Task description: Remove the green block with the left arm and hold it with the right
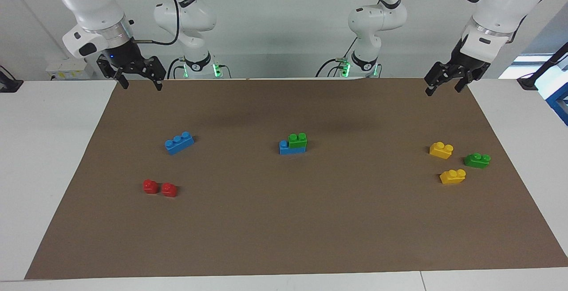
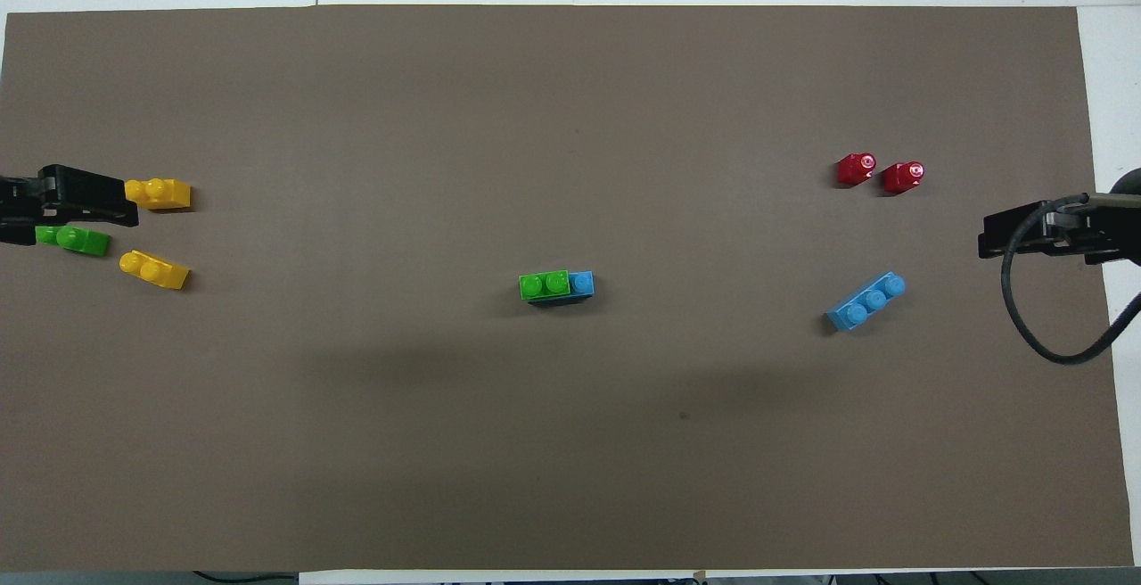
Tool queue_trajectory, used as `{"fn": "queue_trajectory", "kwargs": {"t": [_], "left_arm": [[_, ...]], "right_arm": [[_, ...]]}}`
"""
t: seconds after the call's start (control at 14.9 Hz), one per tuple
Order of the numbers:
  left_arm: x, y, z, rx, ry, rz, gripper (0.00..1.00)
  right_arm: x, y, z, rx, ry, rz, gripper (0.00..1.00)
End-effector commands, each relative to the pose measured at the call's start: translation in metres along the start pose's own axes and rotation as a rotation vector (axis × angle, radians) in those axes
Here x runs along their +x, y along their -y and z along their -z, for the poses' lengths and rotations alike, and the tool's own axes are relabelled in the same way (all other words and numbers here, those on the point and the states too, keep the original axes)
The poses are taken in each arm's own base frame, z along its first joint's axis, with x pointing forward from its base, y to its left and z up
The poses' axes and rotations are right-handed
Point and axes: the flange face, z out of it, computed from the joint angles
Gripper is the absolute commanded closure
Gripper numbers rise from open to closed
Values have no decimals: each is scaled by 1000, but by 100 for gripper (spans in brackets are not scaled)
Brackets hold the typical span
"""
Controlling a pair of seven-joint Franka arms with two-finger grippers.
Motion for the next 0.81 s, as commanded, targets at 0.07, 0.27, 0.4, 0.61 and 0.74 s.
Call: {"fn": "queue_trajectory", "kwargs": {"t": [0.07,0.27,0.4,0.61,0.74], "left_arm": [[-6,3,3,-9,-7,-7,0],[-5,2,3,-10,-10,-9,0],[-5,3,3,-10,-10,-7,0],[-5,2,4,-10,-12,-9,0],[-5,3,3,-10,-10,-7,0]], "right_arm": [[-7,-3,1,-5,4,4,0],[-7,-2,1,-5,4,6,0],[-7,-2,1,-5,4,6,0],[-7,-3,1,-5,4,4,0],[-6,-10,1,-4,4,-5,0]]}}
